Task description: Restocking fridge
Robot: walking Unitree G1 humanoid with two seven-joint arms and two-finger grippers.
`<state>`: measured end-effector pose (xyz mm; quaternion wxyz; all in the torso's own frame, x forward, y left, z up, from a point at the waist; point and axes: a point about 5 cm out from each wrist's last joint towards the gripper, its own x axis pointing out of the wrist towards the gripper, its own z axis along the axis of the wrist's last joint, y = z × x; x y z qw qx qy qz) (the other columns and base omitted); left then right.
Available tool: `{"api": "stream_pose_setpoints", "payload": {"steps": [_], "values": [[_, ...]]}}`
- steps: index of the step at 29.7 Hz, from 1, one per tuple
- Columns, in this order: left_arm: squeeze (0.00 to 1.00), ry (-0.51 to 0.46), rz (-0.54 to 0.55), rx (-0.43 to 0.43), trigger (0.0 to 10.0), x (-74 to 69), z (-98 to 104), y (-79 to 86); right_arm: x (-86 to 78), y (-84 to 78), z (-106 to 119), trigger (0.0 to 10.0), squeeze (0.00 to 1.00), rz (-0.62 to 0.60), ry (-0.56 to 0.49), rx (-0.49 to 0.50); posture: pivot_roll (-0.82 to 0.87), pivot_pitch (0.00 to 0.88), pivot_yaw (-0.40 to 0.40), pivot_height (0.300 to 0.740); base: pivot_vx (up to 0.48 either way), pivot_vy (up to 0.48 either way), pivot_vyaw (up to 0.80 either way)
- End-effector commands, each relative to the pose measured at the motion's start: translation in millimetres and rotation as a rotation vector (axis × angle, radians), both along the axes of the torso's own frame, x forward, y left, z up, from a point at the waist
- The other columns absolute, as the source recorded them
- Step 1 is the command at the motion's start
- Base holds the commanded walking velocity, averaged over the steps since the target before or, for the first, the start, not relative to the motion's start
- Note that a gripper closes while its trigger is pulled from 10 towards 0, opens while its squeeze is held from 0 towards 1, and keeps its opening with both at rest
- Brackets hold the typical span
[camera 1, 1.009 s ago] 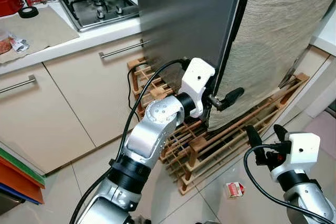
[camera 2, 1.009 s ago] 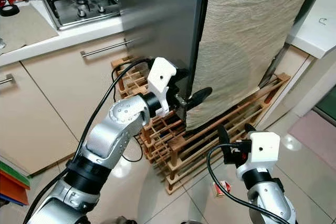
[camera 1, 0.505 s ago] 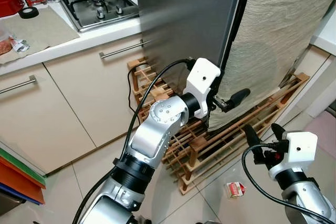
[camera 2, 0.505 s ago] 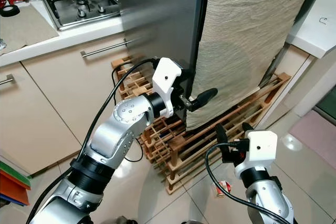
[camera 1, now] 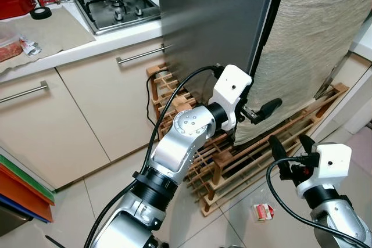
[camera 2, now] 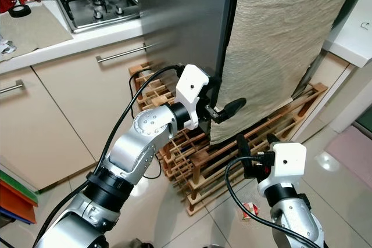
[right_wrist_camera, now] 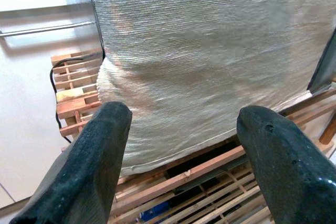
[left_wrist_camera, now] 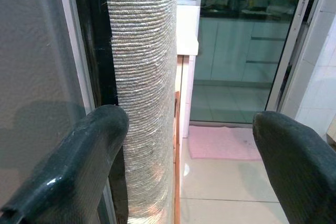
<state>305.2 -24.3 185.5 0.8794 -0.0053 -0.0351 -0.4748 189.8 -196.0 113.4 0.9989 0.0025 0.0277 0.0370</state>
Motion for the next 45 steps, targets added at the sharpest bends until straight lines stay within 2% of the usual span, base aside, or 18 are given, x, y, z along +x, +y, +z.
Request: {"api": "stream_pose_setpoints", "payload": {"steps": [1, 9, 15, 27, 37, 45], "values": [[0.00, 0.012, -0.011, -0.008, 10.0, 1.9, 8.2, -11.0, -1.7, 0.9, 1.4, 10.0, 0.01, -0.003, 0.005, -0.005, -0.09, 0.062, 0.039, 0.740, 0.000, 0.000, 0.00], [0.00, 0.046, 0.021, -0.007, 10.0, 5.2, 1.1, -2.7, -1.5, 2.1, -1.9, 10.0, 0.01, -0.003, 0.017, -0.005, -0.09, 0.065, 0.039, 0.740, 0.000, 0.000, 0.00], [0.00, 0.046, 0.074, 0.000, 10.0, 10.4, -1.5, 17.6, -0.7, 1.5, -2.6, 10.0, 0.01, -0.008, 0.018, -0.003, -0.08, 0.067, 0.034, 0.740, 0.000, 0.000, 0.00], [0.00, 0.054, 0.075, -0.008, 10.0, 9.2, -1.5, 16.4, 2.2, -2.1, -9.6, 10.0, 0.01, -0.002, 0.028, -0.007, -0.08, 0.065, 0.028, 0.740, 0.000, 0.000, 0.00], [0.00, 0.125, 0.015, -0.011, 10.0, 0.6, 7.6, -24.9, 0.1, -14.5, -26.1, 10.0, 0.01, -0.006, 0.050, -0.009, -0.09, 0.070, 0.028, 0.740, 0.000, 0.000, 0.00], [0.00, 0.119, -0.047, -0.007, 10.0, -8.6, 14.0, -42.0, 2.4, -24.0, -41.5, 10.0, 0.01, -0.009, 0.064, -0.008, -0.09, 0.075, 0.030, 0.740, 0.000, 0.000, 0.00]]}}
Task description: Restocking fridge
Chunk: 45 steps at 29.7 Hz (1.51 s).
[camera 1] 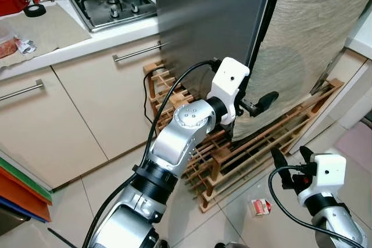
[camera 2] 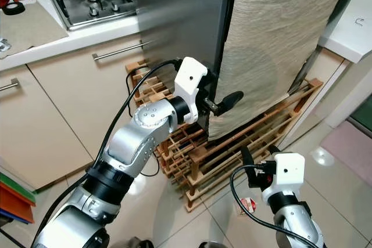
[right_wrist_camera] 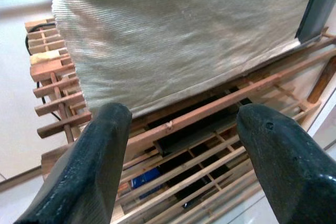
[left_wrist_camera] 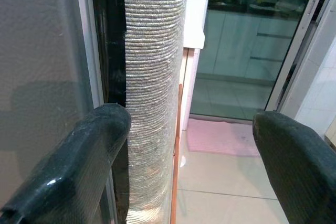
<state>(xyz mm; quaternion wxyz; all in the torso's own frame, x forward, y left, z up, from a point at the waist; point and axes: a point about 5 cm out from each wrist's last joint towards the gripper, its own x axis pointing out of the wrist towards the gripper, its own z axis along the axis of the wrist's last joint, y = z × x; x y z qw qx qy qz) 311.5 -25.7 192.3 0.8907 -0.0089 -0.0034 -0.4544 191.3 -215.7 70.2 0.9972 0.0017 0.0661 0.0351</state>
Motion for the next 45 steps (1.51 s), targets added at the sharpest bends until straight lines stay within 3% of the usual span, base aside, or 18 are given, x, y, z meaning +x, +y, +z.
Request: {"api": "stream_pose_setpoints", "payload": {"steps": [1, 7, 8, 9, 10, 13, 20, 32, 45], "values": [[0.00, 0.033, -0.136, -0.042, 10.0, -21.6, 12.5, -46.6, 2.6, -5.9, -4.1, 10.0, 0.01, -0.006, -0.006, -0.002, -0.08, 0.076, 0.030, 0.740, 0.000, 0.000, 0.00], [0.01, -0.052, -0.276, -0.100, 10.0, -35.6, 27.7, -50.9, 3.7, -12.1, -18.2, 10.0, 0.01, -0.006, 0.013, 0.001, -0.08, 0.081, 0.029, 0.740, 0.000, 0.000, 0.00], [0.13, -0.094, -0.358, -0.125, 10.0, -40.7, 34.4, -46.8, 3.0, -17.8, -26.8, 10.0, 0.01, -0.009, 0.024, 0.002, -0.08, 0.082, 0.028, 0.740, 0.000, 0.000, 0.00], [0.13, -0.107, -0.381, -0.129, 10.0, -42.2, 35.9, -45.0, 2.6, -19.5, -29.2, 10.0, 0.01, -0.010, 0.028, 0.002, -0.08, 0.082, 0.027, 0.740, 0.000, 0.000, 0.00], [0.00, -0.112, -0.391, -0.128, 10.0, -41.7, 36.2, -41.7, 2.5, -23.1, -35.0, 10.0, 0.01, -0.013, 0.041, 0.004, -0.08, 0.083, 0.027, 0.740, 0.000, 0.000, 0.00], [0.00, -0.120, -0.395, -0.113, 10.0, -39.8, 34.7, -34.5, 2.7, -33.1, -51.7, 10.0, 0.01, -0.023, 0.079, 0.008, -0.08, 0.081, 0.024, 0.740, 0.000, 0.000, 0.00], [0.00, -0.076, -0.312, -0.082, 10.0, -31.5, 20.5, -15.4, 3.6, -46.8, -67.4, 10.0, 0.01, -0.034, 0.110, 0.012, -0.07, 0.079, 0.022, 0.740, 0.000, 0.000, 0.00], [0.00, -0.096, 0.009, -0.038, 10.0, -2.4, 7.8, 40.7, 6.3, -36.6, -58.2, 10.0, 0.01, 0.010, -0.026, -0.016, -0.07, 0.057, 0.014, 0.740, 0.000, 0.000, 0.00], [0.00, -0.091, -0.010, -0.045, 10.0, -1.7, 5.2, 23.3, 12.1, -24.3, -44.7, 10.0, 0.01, 0.035, -0.155, -0.045, -0.08, 0.053, 0.017, 0.740, 0.000, 0.000, 0.00]]}}
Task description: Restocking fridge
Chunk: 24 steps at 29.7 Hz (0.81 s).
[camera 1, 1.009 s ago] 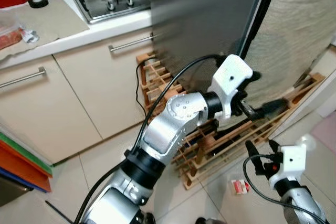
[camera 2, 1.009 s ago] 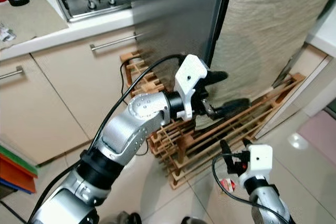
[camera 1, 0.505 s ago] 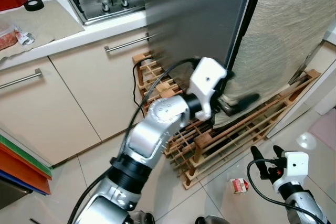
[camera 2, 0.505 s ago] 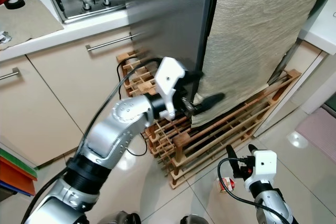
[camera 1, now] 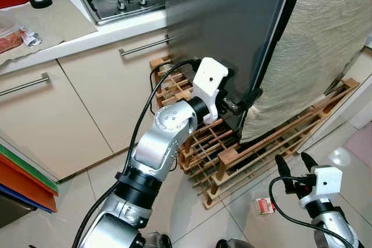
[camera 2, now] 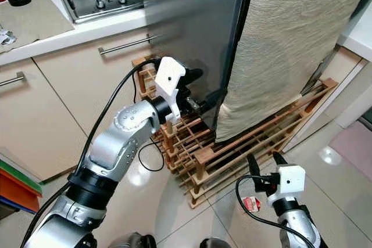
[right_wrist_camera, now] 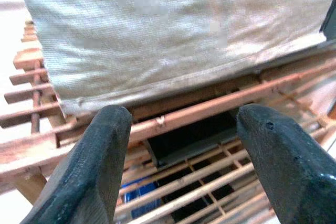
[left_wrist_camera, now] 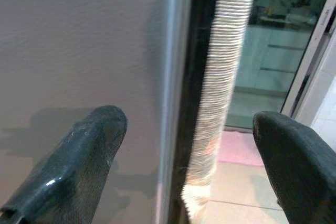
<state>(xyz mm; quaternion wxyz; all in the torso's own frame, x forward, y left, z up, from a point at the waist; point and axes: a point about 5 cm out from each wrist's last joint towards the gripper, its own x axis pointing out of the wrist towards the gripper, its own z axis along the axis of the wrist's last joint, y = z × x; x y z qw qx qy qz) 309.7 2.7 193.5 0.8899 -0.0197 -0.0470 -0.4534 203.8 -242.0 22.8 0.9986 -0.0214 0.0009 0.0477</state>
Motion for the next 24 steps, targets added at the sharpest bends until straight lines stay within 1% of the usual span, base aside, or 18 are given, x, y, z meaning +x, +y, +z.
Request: {"api": "stream_pose_setpoints", "payload": {"steps": [1, 2, 3, 4, 14, 17, 19, 24], "values": [[0.00, -0.024, -0.015, 0.014, 10.0, -0.1, 3.9, -6.7, -2.0, -3.1, 9.1, 10.0, 0.01, 0.007, -0.043, -0.008, -0.08, 0.053, 0.017, 0.740, 0.000, 0.000, 0.00], [0.00, -0.024, -0.015, 0.014, 10.0, -0.1, 3.9, -6.7, -2.0, -3.1, 9.1, 10.0, 0.01, 0.007, -0.043, -0.008, -0.08, 0.053, 0.017, 0.740, 0.000, 0.000, 0.00], [0.00, -0.022, -0.023, 0.019, 10.0, -0.6, 1.8, -11.4, -4.5, -10.9, 19.0, 10.0, 0.01, 0.007, -0.072, -0.012, -0.08, 0.054, 0.016, 0.740, 0.000, 0.000, 0.00], [0.00, -0.020, -0.027, 0.021, 10.0, -0.9, 0.7, -14.0, -5.1, -13.0, 21.9, 10.0, 0.01, 0.008, -0.081, -0.013, -0.09, 0.056, 0.018, 0.740, 0.000, 0.000, 0.00], [0.00, -0.018, -0.043, 0.007, 10.0, -3.9, 0.4, -20.3, -8.1, -13.4, 24.7, 10.0, 0.02, 0.002, -0.090, 0.006, -0.08, 0.062, 0.018, 0.740, 0.000, 0.000, 0.00], [0.00, -0.016, -0.050, 0.002, 10.0, -5.0, 0.3, -24.5, -6.0, -13.1, 25.5, 10.0, 0.01, 0.013, -0.084, 0.010, -0.08, 0.067, 0.018, 0.740, 0.000, 0.000, 0.00], [0.00, -0.017, -0.071, -0.011, 10.0, -7.9, 3.4, -31.5, -4.5, -13.3, 25.7, 10.0, 0.02, 0.019, -0.080, 0.017, -0.08, 0.068, 0.018, 0.740, 0.000, 0.000, 0.00], [0.00, -0.019, -0.090, -0.025, 10.0, -10.6, 7.2, -37.0, -4.6, -11.2, 28.6, 10.0, 0.02, 0.030, -0.091, 0.020, -0.08, 0.072, 0.018, 0.740, 0.000, 0.000, 0.00]]}}
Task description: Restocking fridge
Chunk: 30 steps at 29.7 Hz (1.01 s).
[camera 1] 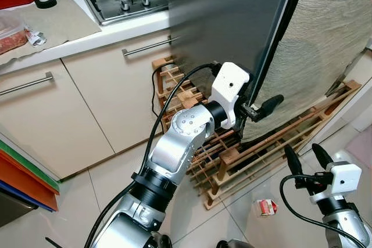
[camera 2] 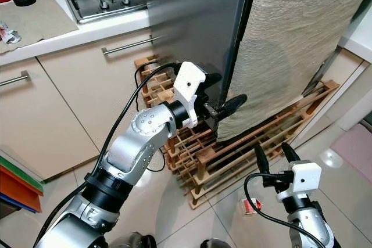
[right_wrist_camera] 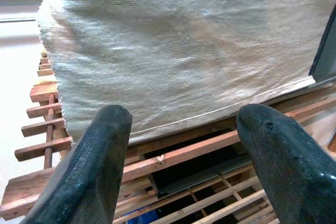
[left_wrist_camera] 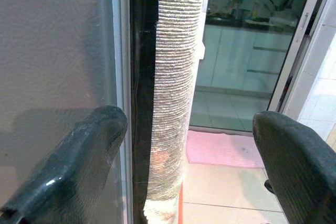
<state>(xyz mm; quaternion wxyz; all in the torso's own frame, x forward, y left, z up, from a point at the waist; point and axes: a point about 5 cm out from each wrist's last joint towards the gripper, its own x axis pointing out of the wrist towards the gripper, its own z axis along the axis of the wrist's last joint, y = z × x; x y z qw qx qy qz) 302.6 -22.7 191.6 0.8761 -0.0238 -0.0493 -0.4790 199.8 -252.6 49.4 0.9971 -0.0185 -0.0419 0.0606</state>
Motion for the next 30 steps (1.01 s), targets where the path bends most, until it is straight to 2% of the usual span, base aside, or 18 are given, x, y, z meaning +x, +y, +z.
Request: {"api": "stream_pose_setpoints", "payload": {"steps": [1, 9, 11, 18, 30], "values": [[0.00, -0.015, -0.038, -0.022, 10.0, -4.2, 9.9, -13.1, -0.5, 1.0, 3.6, 10.0, 0.01, 0.007, -0.011, 0.011, -0.08, 0.071, 0.018, 0.740, 0.000, 0.000, 0.00], [0.00, -0.011, -0.052, -0.034, 10.0, -5.4, 11.7, -17.0, -2.0, 14.6, 11.2, 10.0, 0.01, 0.022, -0.025, 0.014, -0.08, 0.073, 0.021, 0.740, 0.000, 0.000, 0.00], [0.00, -0.008, -0.055, -0.041, 10.0, -5.7, 13.2, -19.0, 5.4, 25.8, 22.8, 10.0, 0.01, 0.029, -0.043, 0.016, -0.08, 0.072, 0.022, 0.740, 0.000, 0.000, 0.00], [0.00, -0.002, -0.030, -0.010, 10.0, -0.6, 8.3, -27.5, 16.0, 34.2, 42.8, 10.0, 0.01, 0.036, -0.071, 0.021, -0.09, 0.071, 0.025, 0.740, 0.000, 0.000, 0.00], [0.00, 0.026, 0.008, -0.024, 10.0, 7.2, 9.0, -32.3, 20.0, 55.0, 65.3, 10.0, 0.01, 0.024, -0.072, 0.010, -0.09, 0.073, 0.030, 0.740, 0.000, 0.000, 0.00]]}}
